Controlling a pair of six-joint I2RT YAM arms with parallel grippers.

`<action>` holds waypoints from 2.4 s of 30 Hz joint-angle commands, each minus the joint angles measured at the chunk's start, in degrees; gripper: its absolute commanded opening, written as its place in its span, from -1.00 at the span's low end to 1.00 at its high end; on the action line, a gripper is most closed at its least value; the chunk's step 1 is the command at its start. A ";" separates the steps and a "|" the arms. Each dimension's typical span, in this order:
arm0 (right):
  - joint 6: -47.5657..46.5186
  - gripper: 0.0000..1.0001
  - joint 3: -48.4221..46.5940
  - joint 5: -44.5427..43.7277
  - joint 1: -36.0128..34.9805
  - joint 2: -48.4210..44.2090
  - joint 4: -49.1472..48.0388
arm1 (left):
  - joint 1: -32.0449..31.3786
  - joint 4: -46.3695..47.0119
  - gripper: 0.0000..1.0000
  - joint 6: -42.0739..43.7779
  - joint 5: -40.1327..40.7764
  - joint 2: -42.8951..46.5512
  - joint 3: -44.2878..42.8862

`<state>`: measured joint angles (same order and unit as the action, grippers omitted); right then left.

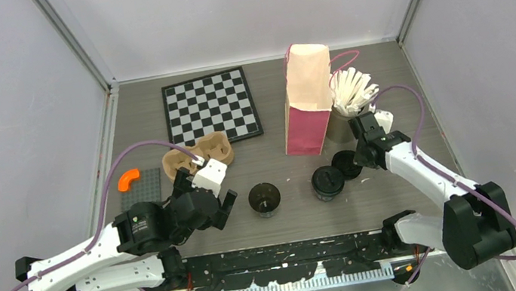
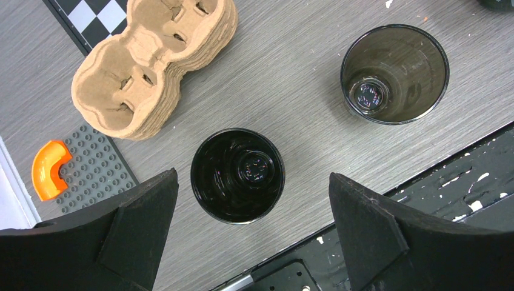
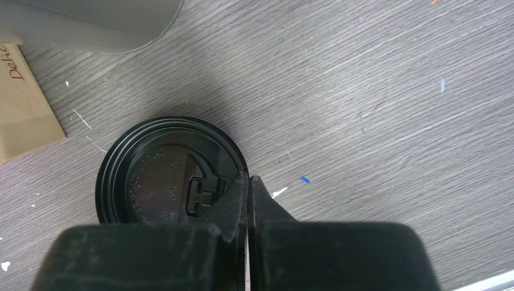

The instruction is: Pack the takeout coffee

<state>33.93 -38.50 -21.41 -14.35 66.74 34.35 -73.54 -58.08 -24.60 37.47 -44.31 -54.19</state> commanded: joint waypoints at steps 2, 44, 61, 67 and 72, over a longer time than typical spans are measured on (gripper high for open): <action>-1.12 -0.99 -3.61 1.12 0.22 -2.66 1.29 | -0.24 1.76 0.93 0.34 1.02 0.53 0.10; 7.14 -0.99 -18.53 17.60 -1.23 -26.90 21.14 | -0.27 17.66 0.65 -16.24 -10.89 -20.59 -17.71; 5.51 -0.99 -17.57 19.79 -1.91 -27.98 20.58 | 7.83 34.44 0.52 -19.69 -25.94 -43.18 -30.50; 4.56 -0.99 -17.63 19.64 -1.90 -27.15 19.68 | 7.88 31.90 0.46 -18.28 -24.86 -50.03 -36.23; 4.20 -0.99 -16.81 20.34 -1.86 -27.10 18.57 | 7.93 31.44 0.33 -17.56 -23.95 -52.94 -37.77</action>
<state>39.53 -55.40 -2.37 -16.01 39.68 55.72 -65.65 -27.05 -43.62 12.40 -95.98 -89.10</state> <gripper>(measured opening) 0.017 0.692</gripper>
